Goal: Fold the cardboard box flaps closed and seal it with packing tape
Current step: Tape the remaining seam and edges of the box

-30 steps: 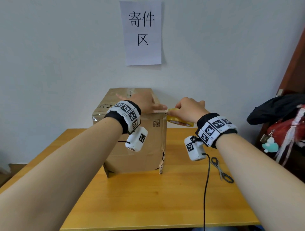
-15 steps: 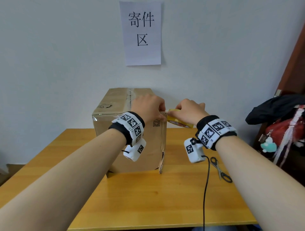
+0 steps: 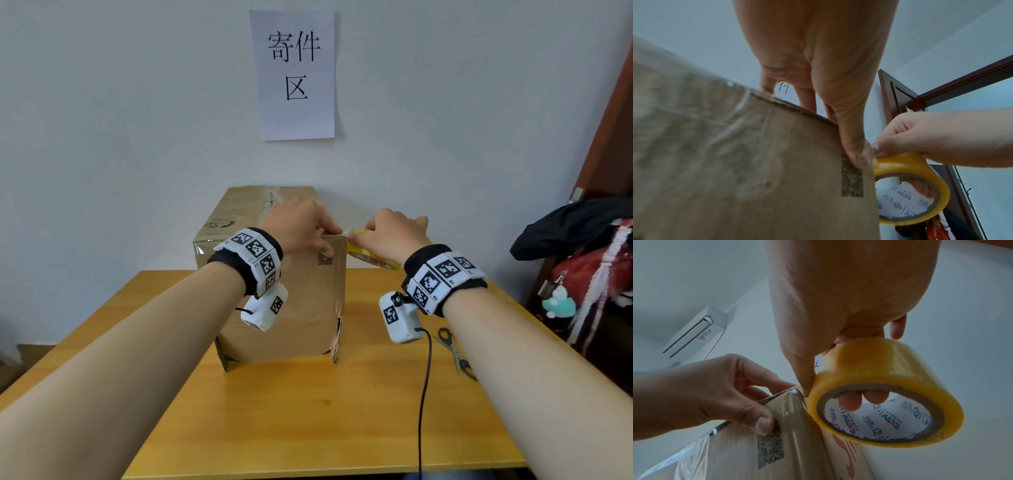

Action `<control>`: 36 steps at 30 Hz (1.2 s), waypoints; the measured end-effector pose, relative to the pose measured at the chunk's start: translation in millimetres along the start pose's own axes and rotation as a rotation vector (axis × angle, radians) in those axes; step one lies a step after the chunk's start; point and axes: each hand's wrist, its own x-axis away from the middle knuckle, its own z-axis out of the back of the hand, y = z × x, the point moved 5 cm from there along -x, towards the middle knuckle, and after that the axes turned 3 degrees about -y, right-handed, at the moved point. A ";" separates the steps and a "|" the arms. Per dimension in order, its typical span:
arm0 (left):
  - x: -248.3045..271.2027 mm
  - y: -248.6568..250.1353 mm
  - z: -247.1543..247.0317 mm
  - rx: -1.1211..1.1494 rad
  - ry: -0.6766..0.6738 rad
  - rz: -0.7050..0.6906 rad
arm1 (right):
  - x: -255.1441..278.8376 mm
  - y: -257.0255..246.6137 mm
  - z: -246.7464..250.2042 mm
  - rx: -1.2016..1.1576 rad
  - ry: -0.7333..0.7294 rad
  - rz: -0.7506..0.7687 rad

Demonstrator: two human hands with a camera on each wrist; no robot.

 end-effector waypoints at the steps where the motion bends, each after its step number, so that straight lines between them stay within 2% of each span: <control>1: 1.2 -3.2 0.1 0.023 0.001 0.011 | 1.5 -1.7 -0.2 0.005 0.000 -0.004; 7: 12.3 -16.1 9.2 0.066 0.036 0.049 | 4.8 -5.2 1.1 0.042 0.026 -0.035; 10: 19.3 -20.2 6.2 0.020 0.077 0.035 | 6.3 -5.0 -0.9 0.043 0.024 -0.060; 14: 27.4 -35.1 3.8 -0.068 0.042 0.036 | 7.9 -6.2 -2.8 0.119 0.066 -0.086; 17: 32.9 -51.4 6.7 -0.005 0.079 0.073 | 9.6 -8.1 -4.6 0.115 0.053 -0.099; 23: 36.3 -50.3 5.0 -0.010 0.169 -0.029 | 9.9 -8.0 -5.9 0.110 0.055 -0.112; 32: 59.1 -69.4 13.1 0.031 0.206 -0.124 | 11.0 -13.5 -3.9 0.206 0.107 -0.116; 36: 65.7 -72.8 19.5 -0.009 0.243 -0.115 | 10.0 -15.8 -5.0 0.214 0.100 -0.115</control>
